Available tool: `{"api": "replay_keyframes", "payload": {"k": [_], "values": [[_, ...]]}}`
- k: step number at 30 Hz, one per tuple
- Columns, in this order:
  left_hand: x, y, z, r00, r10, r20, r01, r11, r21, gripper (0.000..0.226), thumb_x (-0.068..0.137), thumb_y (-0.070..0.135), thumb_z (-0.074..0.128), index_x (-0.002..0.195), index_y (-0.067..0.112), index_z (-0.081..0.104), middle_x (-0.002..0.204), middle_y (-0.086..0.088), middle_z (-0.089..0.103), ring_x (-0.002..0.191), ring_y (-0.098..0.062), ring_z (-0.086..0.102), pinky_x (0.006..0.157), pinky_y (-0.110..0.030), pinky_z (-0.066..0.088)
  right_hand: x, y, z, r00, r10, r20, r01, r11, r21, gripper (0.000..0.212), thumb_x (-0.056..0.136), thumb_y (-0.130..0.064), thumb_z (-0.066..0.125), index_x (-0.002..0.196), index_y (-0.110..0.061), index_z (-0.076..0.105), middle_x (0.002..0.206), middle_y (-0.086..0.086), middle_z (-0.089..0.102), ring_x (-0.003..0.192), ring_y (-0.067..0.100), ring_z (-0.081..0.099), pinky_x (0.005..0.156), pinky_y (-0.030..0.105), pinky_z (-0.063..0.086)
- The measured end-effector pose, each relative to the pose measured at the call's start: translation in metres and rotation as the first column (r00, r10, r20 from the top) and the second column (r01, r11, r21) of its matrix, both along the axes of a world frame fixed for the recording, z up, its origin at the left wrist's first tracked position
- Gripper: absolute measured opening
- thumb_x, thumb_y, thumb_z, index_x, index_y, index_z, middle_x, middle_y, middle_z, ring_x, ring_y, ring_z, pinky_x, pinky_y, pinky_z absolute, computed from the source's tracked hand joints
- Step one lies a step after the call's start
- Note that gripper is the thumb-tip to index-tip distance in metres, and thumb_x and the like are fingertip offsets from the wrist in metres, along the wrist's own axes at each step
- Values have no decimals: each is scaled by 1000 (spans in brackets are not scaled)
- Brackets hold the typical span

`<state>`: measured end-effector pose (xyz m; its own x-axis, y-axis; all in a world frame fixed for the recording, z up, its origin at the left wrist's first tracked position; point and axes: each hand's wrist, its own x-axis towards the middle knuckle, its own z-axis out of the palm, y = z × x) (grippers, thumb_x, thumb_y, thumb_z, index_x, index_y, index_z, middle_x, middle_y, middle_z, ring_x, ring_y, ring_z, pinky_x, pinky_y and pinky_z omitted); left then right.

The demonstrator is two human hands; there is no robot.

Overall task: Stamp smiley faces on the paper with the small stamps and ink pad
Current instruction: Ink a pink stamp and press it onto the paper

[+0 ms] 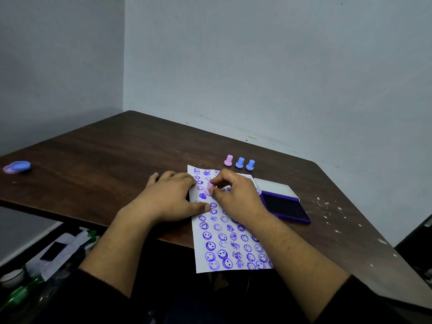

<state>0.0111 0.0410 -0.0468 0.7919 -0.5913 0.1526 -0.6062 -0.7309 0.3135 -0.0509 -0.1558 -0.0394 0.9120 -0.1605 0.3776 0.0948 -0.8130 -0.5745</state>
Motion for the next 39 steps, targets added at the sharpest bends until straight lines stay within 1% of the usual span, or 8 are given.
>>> {"api": "replay_keyframes", "payload": {"k": [4,8,12,15,21,32,35,39], "values": [[0,0,-1,1000,4,5,-4,1000,1,102,64,96,37,145,34,43,153,18,39,142,-13,26,118,-51,13,-3,0,0,999,37,18,-36,999,-18,29,91,-12,63,92,-40,67,94,-28,74,96,-1,69,82,19,50],[1,0,-1,1000,2,7,-2,1000,-3,103,62,96,35,144,35,44,153,19,40,141,-13,27,118,-50,14,-5,2,2,999,36,26,-35,999,-30,32,91,-12,63,91,-44,66,96,-29,73,97,-5,67,78,13,45],[1,0,-1,1000,4,11,-4,1000,-1,102,63,95,36,144,35,43,153,18,40,142,-13,27,118,-50,14,-6,3,2,998,36,42,-34,998,-56,31,92,-15,64,80,-44,64,95,-22,74,98,-1,66,84,23,51],[0,0,-1,1000,1,7,-1,1000,-3,102,62,96,35,144,35,44,153,19,40,141,-13,28,118,-50,15,-7,3,2,998,48,41,-45,995,-86,15,95,-23,69,91,-37,66,97,-19,73,99,3,66,86,29,54],[0,0,0,1000,0,0,0,1000,-8,101,63,94,37,145,34,44,154,17,40,142,-14,27,118,-51,13,-7,6,4,998,59,19,-56,990,-126,14,96,-34,77,98,-30,64,101,-15,72,100,4,66,84,22,52],[1,1,0,1000,1,-12,-1,1000,-4,101,63,95,37,145,35,43,154,18,39,142,-13,26,118,-50,11,-8,5,4,999,32,7,-31,994,-107,11,98,-31,74,96,-36,64,101,-16,73,100,5,66,88,29,54],[1,1,0,1000,2,-12,-2,1000,-3,101,64,95,38,145,35,43,154,18,39,143,-12,26,118,-50,11,-6,3,1,999,35,13,-33,994,-106,9,98,-31,74,97,-35,66,100,-17,73,99,3,66,86,25,52],[0,1,1,1000,-4,-15,3,1000,-12,102,62,95,37,145,35,43,153,19,39,143,-12,25,118,-50,11,-5,-2,-1,997,13,74,-12,1000,-12,12,95,-29,78,100,-33,69,97,-22,73,100,-6,67,79,8,46]]}}
